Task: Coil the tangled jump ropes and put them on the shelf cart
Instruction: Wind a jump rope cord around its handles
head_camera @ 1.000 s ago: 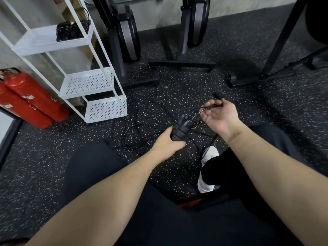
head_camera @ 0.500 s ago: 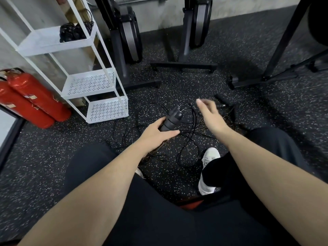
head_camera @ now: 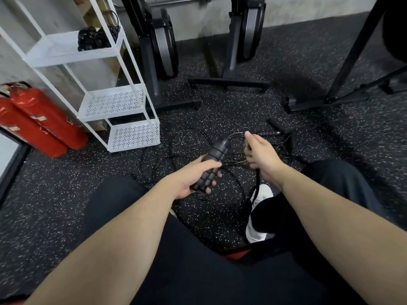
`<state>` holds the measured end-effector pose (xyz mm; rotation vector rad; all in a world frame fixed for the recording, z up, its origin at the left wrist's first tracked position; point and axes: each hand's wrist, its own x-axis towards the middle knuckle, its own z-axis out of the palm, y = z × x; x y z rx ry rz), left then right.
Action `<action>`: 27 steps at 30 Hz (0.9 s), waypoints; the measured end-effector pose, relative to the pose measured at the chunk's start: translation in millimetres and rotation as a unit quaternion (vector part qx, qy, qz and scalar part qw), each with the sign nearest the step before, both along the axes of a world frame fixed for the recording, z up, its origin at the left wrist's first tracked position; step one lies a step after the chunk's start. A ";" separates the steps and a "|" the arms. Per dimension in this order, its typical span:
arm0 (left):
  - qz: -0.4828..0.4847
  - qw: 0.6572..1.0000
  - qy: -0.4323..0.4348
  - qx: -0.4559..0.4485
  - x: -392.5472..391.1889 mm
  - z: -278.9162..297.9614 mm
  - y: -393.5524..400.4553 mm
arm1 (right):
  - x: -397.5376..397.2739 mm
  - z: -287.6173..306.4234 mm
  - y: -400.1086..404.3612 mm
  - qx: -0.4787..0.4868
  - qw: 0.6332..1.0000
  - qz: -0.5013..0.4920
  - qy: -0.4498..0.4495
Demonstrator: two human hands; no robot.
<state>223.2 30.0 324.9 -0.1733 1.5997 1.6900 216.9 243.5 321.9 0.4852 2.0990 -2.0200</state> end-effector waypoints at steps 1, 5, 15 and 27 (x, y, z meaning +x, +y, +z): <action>-0.002 1.000 -0.006 0.021 0.8 1.0 0.3 | -1.1 -0.1 2.8 -0.021 0.999 -0.023 -0.011; 0.003 0.998 -0.038 0.059 0.9 5.5 3.2 | -4.7 -3.2 10.2 -0.081 0.992 -0.088 -0.043; 0.119 0.993 0.018 0.009 -2.9 -3.6 21.6 | 1.7 -2.1 -4.6 -0.008 1.000 -0.021 -0.018; 0.291 0.953 -0.002 0.084 -14.8 -10.9 4.4 | 19.5 5.2 -45.8 0.146 0.950 0.272 0.052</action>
